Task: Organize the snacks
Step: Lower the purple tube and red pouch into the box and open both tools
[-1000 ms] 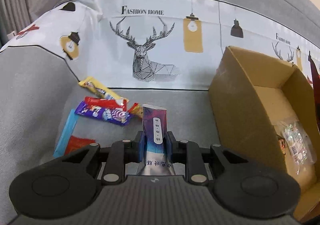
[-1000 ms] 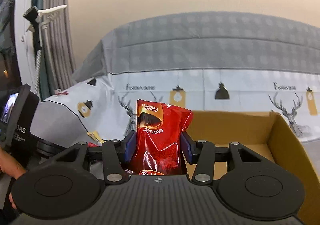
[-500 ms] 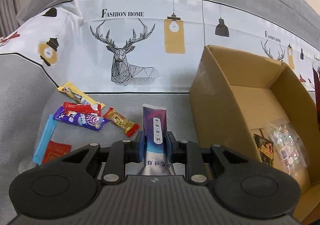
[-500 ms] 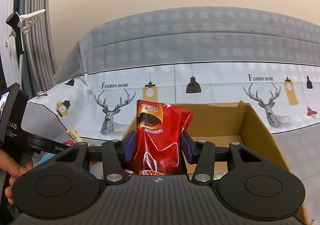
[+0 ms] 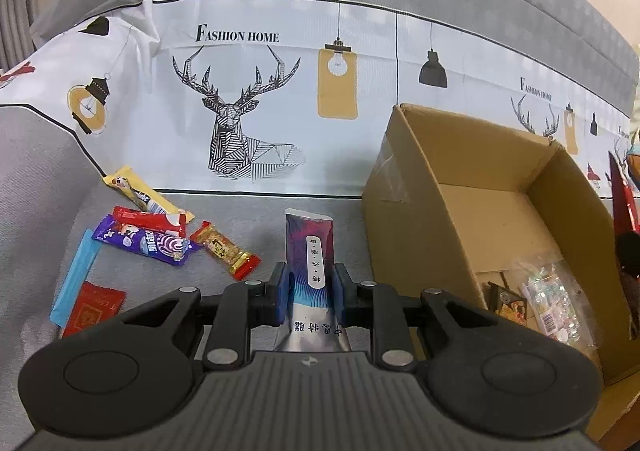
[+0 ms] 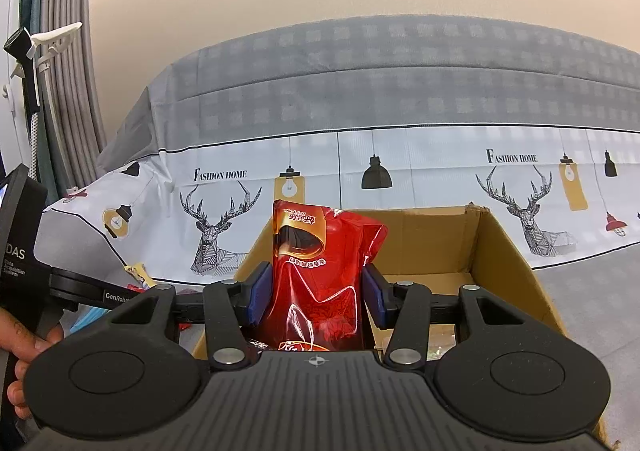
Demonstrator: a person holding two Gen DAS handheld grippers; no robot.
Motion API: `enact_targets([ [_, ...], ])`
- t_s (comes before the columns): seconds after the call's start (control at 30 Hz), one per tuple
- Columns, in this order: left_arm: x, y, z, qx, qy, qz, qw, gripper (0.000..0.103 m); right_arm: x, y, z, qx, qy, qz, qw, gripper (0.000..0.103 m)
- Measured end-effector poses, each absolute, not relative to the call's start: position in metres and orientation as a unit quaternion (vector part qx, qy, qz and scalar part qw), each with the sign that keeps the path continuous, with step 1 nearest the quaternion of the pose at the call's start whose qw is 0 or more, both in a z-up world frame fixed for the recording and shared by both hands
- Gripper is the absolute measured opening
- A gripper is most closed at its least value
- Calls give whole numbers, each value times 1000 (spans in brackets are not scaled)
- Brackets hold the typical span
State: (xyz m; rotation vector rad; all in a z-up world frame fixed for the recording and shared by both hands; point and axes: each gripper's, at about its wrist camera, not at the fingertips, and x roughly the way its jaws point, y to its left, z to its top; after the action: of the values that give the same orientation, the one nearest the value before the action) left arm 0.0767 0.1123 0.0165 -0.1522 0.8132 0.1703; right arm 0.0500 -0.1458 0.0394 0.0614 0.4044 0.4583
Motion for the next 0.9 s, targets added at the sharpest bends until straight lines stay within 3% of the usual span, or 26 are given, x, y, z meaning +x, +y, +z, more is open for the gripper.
enact_targets([
  [0.4, 76, 111, 22, -94, 377, 72, 919, 25, 52, -146, 39, 28, 199, 215, 956, 51],
  [0.9, 47, 62, 63, -111, 221, -98, 964, 25, 69, -190, 35, 70, 206, 51, 975, 52],
])
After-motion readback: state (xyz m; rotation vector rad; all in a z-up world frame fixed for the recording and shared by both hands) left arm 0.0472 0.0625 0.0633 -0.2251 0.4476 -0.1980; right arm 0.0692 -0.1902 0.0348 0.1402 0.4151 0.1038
